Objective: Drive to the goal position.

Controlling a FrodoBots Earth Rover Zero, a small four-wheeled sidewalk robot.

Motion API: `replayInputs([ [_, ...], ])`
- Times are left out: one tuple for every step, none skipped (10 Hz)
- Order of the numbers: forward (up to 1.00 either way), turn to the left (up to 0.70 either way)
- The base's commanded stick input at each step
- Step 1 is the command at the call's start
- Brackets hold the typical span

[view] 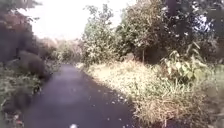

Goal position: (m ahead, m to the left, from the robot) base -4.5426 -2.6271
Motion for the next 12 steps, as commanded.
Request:
replayInputs([
  [0.00, -0.85],
  [0.00, -0.85],
  [0.00, -0.85],
  [0.00, -0.85],
  [0.00, -0.85],
  [0.00, -0.85],
  [0.00, -0.85],
  [0.00, -0.85],
  [0.00, -0.85],
  [0.00, -0.85],
  [0.00, -0.85],
  [0.00, -0.85],
])
